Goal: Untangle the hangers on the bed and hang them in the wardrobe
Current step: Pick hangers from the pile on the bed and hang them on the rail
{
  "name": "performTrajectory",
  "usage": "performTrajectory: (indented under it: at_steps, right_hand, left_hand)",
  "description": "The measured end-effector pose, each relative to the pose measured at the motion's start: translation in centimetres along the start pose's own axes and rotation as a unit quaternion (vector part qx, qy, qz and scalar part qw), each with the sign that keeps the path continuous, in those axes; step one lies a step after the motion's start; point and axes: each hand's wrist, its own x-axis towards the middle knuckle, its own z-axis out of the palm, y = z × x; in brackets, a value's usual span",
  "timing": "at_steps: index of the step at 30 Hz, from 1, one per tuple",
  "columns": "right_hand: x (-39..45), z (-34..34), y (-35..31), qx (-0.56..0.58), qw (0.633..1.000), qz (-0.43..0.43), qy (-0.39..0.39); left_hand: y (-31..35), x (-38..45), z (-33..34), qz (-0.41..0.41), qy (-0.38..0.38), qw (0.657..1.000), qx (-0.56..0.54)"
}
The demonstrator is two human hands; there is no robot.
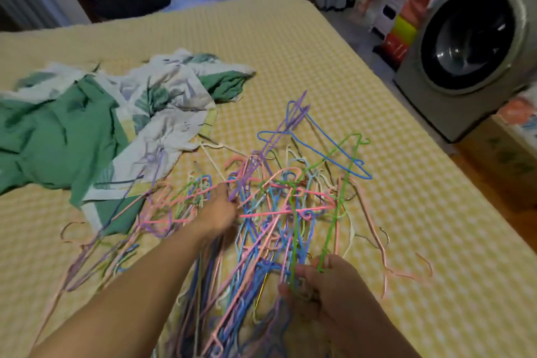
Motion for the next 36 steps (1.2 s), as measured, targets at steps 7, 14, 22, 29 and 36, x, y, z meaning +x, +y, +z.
performTrajectory:
  at_steps: [7, 14, 22, 29, 36]
  right_hand:
    - [0.3, 0.0, 1.3, -0.013, 1.0, 0.013, 0.019]
    - [1.7, 2.6, -0.3, 0.0, 0.998, 0.021, 0.058]
    - [2.0, -0.9, 0.7, -0.231, 0.962, -0.1, 0.106]
    - [-1.6, -2.7, -2.0, -0.117, 0.99, -0.064, 0.045]
    - [-0.1, -2.2, -1.4, -0.114, 0.987, -0.078, 0.08]
  left_hand:
    - [-0.3, 0.3, 1.6, -0.068, 0.032, 0.974, -0.215]
    - [-0.5, -2.4, 2.7, -0.057, 0.017, 0.971, -0.233]
    - [-0.6, -2.1, 2.2, -0.058, 0.011, 0.979, -0.196]
    - [0.0, -2.6, 2.3, -0.087, 0.024, 0.983, -0.162]
    - [0.0, -3.9, 2.2, -0.061, 0.034, 0.991, -0.114]
